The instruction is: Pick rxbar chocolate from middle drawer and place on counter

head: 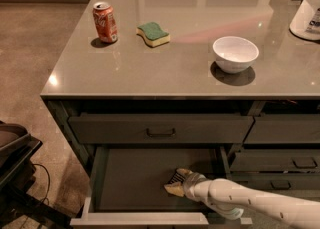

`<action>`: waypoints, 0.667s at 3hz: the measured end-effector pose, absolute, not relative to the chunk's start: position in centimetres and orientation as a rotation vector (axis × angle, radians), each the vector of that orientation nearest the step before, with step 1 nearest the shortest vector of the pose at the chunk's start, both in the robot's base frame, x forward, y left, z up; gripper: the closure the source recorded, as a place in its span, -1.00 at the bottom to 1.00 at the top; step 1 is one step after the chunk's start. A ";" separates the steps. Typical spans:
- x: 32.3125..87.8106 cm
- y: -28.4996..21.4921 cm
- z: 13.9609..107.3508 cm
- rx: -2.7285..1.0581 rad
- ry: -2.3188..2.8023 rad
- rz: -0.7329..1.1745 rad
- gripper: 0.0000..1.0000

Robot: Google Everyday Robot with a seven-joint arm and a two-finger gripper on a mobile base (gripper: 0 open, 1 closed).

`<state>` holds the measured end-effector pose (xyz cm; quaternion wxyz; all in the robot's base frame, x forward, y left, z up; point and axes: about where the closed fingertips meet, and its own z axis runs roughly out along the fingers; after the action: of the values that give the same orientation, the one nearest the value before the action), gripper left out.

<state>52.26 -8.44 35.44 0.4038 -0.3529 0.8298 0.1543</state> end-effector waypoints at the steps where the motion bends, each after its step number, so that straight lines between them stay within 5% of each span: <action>1: 53.9 -10.3 37.1 -0.856 2.104 0.463 1.00; 2: 58.5 -15.3 43.4 -0.783 2.037 0.476 1.00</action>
Offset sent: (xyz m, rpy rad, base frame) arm 0.0195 -0.0707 0.2007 0.4819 0.1562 0.4077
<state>58.53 -15.32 43.38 0.4386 -0.3151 0.8195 0.1917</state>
